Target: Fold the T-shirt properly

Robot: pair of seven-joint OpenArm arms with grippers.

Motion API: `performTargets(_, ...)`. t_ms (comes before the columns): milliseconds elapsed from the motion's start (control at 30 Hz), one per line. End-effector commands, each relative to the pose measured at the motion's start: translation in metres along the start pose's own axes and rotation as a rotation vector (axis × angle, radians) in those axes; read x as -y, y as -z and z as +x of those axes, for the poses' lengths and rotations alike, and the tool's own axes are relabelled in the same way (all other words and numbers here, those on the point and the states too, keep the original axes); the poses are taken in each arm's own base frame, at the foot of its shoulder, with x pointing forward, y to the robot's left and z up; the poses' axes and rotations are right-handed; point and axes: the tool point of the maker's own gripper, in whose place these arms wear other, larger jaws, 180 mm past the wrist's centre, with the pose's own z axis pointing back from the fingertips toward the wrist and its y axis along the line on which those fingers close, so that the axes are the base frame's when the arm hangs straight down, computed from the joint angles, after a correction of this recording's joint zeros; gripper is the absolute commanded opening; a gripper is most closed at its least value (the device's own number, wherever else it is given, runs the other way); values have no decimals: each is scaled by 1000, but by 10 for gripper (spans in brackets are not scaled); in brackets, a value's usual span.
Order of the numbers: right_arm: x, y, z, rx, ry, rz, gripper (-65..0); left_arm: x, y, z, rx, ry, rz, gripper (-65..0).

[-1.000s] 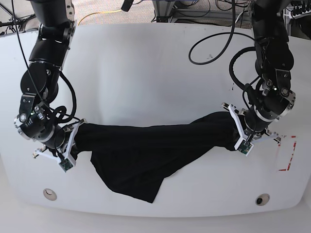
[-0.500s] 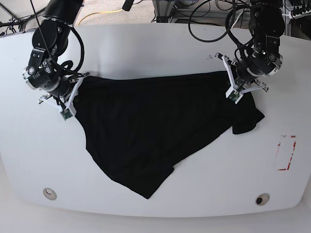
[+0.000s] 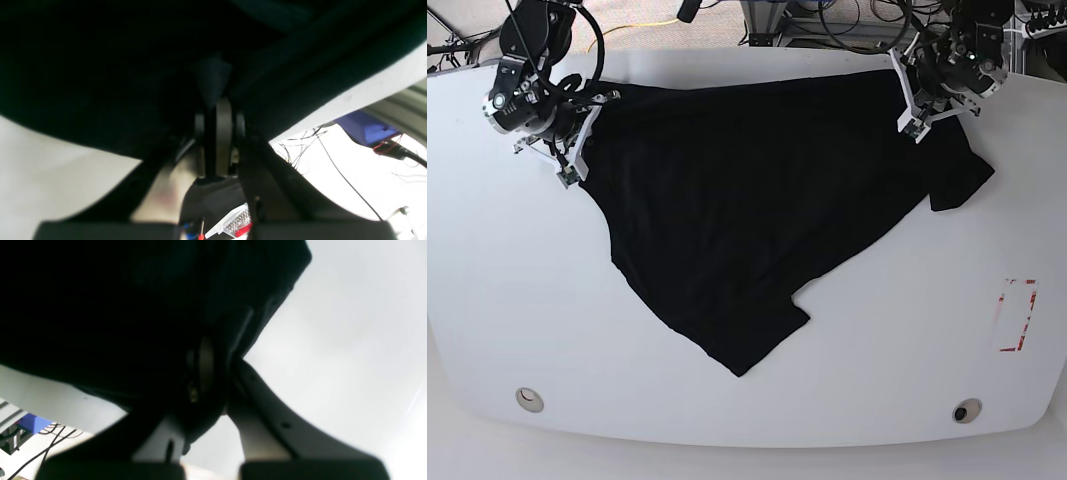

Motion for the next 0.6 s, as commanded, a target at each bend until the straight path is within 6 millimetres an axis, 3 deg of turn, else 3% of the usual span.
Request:
performTargets(0, 17, -8, -2, -7, -17, -68, -650, -20, -7, -7, -39, 12, 81, -650)
performTargets(300, 13, -7, 0, 18, -16, -56, -650, -45, -16, -11, -8, -116, 149, -650)
performTargets(567, -5, -1, 12, 62, 20, -17, -650, -60, -21, 14, 57, -126, 182, -650)
